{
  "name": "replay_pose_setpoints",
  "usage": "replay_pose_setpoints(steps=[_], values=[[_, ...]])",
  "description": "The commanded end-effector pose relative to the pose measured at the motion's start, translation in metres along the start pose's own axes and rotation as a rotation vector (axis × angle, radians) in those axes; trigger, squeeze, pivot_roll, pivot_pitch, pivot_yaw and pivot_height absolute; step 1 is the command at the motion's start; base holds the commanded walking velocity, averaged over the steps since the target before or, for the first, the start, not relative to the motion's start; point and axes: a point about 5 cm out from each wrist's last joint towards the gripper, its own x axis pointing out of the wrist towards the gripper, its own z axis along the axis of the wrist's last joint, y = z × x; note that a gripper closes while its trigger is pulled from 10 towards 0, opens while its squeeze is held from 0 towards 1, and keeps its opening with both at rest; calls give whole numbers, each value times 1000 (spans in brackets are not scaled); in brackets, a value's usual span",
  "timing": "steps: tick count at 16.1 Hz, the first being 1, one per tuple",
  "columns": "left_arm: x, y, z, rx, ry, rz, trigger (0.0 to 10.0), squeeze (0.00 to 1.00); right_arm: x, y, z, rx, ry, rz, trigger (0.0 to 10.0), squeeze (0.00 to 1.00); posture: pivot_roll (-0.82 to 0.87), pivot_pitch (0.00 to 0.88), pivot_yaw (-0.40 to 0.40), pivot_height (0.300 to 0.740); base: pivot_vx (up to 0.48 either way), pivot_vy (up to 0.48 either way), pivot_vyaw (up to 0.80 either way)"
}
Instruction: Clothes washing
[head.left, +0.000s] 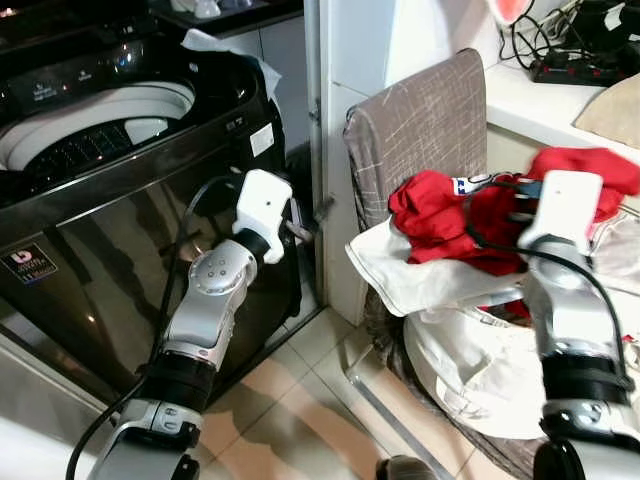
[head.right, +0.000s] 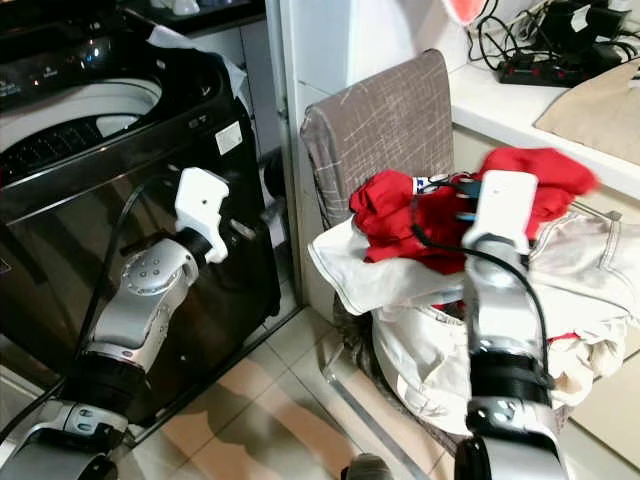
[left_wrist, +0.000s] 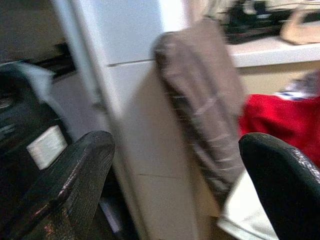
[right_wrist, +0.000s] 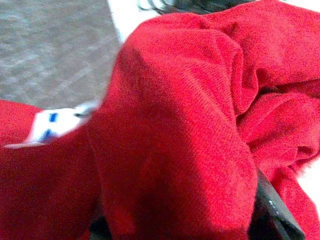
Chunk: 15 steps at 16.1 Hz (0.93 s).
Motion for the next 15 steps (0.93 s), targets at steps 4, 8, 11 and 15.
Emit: replay_pose_setpoints(steps=[4,8,11,15], values=[[-8,14,-5,-13,23,188,10000,0,5,24,37,-26,-159,106,0,0,-71,0,11,740,0,0,0],[-14,24,-5,-8,14,291,10000,0,14,31,76,-33,-303,135,0,0,-28,0,-23,740,0,0,500],[-19,31,0,-12,-18,373,10000,0,18,48,78,-27,-311,201,0,0,4,0,-53,740,0,0,760],[-21,27,2,51,-19,438,10000,0,15,56,87,-56,-404,236,0,0,17,0,-49,740,0,0,728]])
